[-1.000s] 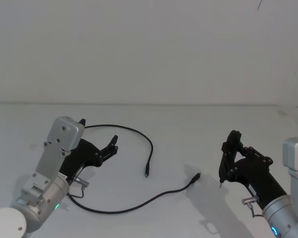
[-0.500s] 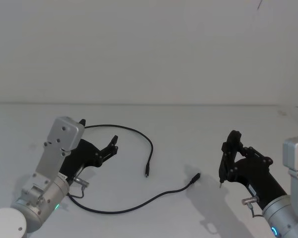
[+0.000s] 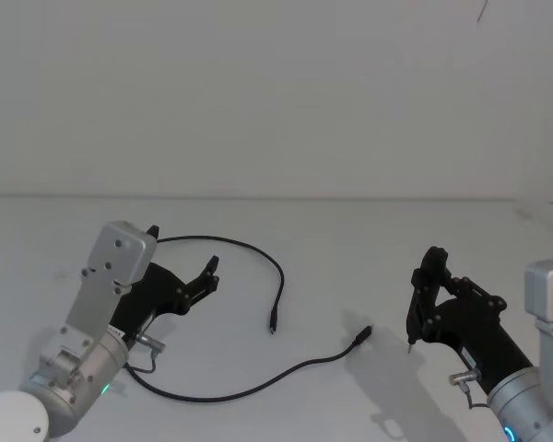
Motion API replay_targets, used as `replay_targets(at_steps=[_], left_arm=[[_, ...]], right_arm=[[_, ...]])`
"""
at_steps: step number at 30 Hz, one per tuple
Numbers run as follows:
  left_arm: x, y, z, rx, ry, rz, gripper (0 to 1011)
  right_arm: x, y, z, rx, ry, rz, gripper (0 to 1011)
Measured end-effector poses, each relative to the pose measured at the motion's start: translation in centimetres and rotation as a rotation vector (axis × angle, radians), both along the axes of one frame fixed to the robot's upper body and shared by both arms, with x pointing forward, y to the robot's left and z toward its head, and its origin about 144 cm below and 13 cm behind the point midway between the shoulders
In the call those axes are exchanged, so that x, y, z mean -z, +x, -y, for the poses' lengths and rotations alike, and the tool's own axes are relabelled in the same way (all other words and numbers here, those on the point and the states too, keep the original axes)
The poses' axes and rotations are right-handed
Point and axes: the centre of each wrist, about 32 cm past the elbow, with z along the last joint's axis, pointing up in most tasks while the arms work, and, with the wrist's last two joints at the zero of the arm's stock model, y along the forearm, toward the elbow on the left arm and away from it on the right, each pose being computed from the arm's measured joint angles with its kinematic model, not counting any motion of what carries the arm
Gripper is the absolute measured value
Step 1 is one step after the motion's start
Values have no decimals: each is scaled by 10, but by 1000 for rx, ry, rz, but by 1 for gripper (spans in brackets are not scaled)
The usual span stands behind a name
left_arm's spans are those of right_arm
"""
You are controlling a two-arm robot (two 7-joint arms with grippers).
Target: Pick up the data cable with the one hand.
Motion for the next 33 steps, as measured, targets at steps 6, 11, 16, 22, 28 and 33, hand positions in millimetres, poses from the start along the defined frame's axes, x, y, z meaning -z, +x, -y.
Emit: replay_targets(at_steps=[6, 11, 16, 22, 28, 33], left_arm=[[-1, 0, 0, 1, 2, -3, 1001], [-4, 0, -4, 21, 19, -22, 1001], [-11, 1, -11, 64, 49, -52, 1001], [-21, 3, -22, 135, 100, -104, 1001], [-33, 7, -30, 210, 152, -172, 1001], [-42, 10, -32, 255, 179, -237, 1001]], right_arm=[[0, 0, 0, 0, 0, 0, 279], [0, 0, 0, 0, 0, 0, 279], [0, 0, 0, 0, 0, 0, 279], [0, 0, 0, 0, 0, 0, 279], [0, 0, 0, 0, 0, 0, 279], [0, 0, 0, 0, 0, 0, 279]])
